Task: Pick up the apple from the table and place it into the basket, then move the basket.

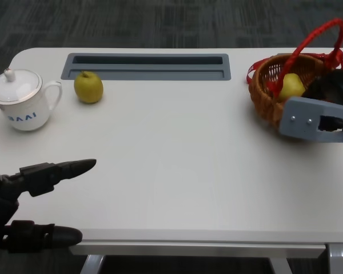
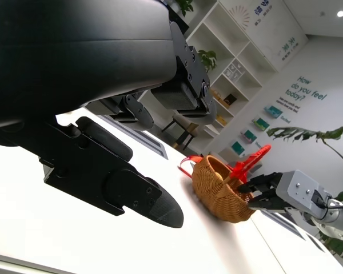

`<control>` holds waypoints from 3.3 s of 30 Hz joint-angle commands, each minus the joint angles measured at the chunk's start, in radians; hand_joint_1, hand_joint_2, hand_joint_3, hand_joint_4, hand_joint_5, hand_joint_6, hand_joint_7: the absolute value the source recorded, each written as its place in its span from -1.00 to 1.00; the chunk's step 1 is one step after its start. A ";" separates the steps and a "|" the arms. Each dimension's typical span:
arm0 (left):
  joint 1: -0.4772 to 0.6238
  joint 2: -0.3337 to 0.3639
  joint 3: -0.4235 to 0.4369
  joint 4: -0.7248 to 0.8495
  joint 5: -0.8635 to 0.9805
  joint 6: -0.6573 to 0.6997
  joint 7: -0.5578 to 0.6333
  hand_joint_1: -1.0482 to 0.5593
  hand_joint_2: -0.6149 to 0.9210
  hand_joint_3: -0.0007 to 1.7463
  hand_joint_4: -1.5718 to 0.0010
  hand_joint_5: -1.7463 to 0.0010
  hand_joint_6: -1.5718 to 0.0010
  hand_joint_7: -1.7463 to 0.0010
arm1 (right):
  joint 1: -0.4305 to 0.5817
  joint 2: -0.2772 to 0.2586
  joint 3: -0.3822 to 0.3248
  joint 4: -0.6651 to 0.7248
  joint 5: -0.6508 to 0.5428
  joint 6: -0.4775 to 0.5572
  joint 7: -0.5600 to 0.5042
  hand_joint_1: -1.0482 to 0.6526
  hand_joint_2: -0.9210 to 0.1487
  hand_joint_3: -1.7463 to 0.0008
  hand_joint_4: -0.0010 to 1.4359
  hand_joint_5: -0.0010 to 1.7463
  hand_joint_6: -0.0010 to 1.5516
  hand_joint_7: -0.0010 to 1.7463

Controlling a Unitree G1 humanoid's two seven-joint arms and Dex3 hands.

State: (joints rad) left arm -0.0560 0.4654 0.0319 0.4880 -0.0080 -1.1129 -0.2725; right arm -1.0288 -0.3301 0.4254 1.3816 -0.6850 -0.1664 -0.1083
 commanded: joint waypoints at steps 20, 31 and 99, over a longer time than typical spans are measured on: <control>-0.013 0.008 -0.007 -0.008 -0.012 0.022 -0.023 -0.38 0.78 -1.00 0.19 1.00 0.25 1.00 | -0.015 -0.023 -0.153 -0.031 0.200 -0.038 0.428 -1.00 -0.89 0.99 -0.58 -0.89 -0.85 -0.99; -0.044 0.000 -0.006 0.003 -0.004 0.026 -0.037 -0.38 0.78 -1.00 0.18 0.99 0.24 0.99 | -0.003 -0.060 -0.133 -0.069 0.184 -0.156 0.314 -1.00 -0.81 1.00 -0.40 -0.87 -0.74 -0.98; -0.136 -0.035 -0.048 -0.009 -0.149 0.045 -0.184 -0.39 0.72 -1.00 0.13 0.99 0.19 0.99 | 0.822 0.141 -0.272 -0.948 0.579 -0.697 0.335 -0.47 -0.90 0.99 -0.04 -0.98 -0.20 -0.98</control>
State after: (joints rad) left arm -0.1894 0.4284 -0.0154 0.4874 -0.1399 -1.0757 -0.4442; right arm -0.1909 -0.1945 0.1480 0.4357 -0.1242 -0.8525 0.2204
